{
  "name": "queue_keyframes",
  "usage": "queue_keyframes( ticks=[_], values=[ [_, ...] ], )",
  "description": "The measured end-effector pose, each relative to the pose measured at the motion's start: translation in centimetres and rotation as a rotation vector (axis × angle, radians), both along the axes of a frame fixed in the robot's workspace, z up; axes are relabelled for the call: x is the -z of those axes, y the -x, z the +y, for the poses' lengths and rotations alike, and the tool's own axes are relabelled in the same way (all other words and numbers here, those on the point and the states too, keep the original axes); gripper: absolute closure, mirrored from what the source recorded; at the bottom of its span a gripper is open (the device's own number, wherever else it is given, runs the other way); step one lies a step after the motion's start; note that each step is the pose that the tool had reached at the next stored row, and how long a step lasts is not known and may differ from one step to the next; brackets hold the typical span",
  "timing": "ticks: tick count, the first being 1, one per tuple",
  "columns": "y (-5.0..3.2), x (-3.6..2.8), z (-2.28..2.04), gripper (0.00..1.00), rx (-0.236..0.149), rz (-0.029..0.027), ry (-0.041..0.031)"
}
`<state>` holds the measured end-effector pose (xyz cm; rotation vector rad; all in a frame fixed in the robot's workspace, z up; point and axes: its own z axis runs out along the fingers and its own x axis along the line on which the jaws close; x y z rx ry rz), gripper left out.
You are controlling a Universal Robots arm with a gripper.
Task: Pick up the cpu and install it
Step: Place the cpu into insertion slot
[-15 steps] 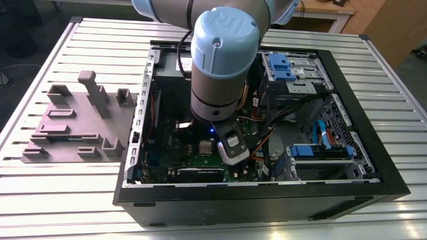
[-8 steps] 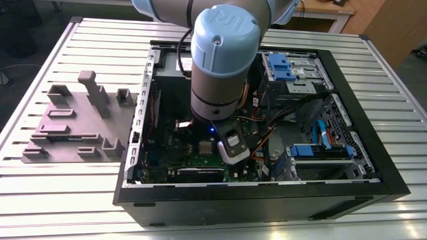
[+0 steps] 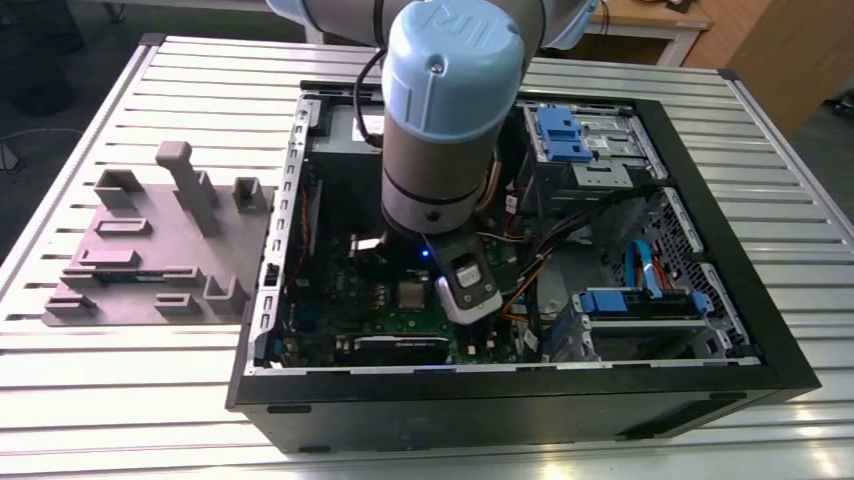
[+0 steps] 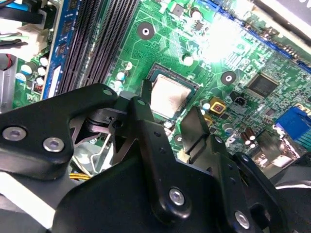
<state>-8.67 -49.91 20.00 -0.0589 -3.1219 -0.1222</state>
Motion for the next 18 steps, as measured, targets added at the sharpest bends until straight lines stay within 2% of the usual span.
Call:
queue_keyframes(
  ticks=[1,2,3,5,6,8,9,11,18],
  values=[
    [0.00,-0.02,0.00,0.50,0.000,-0.0001,-0.0002],
    [0.00,-0.04,0.00,0.57,0.000,-0.0001,-0.0003],
    [0.00,-0.08,0.00,0.57,0.000,0.0000,0.0000],
    [0.00,-0.10,0.00,0.69,0.000,-0.0001,-0.0002],
    [0.00,-0.10,0.00,0.69,0.000,-0.0001,-0.0003],
    [0.00,-0.13,0.00,0.81,0.000,0.0000,0.0000],
    [0.00,-0.13,0.00,0.81,0.000,-0.0001,-0.0001],
    [0.00,-0.14,0.00,0.89,0.000,0.0000,-0.0001],
    [0.00,-0.19,0.00,0.89,0.000,0.0000,0.0000]
  ],
)
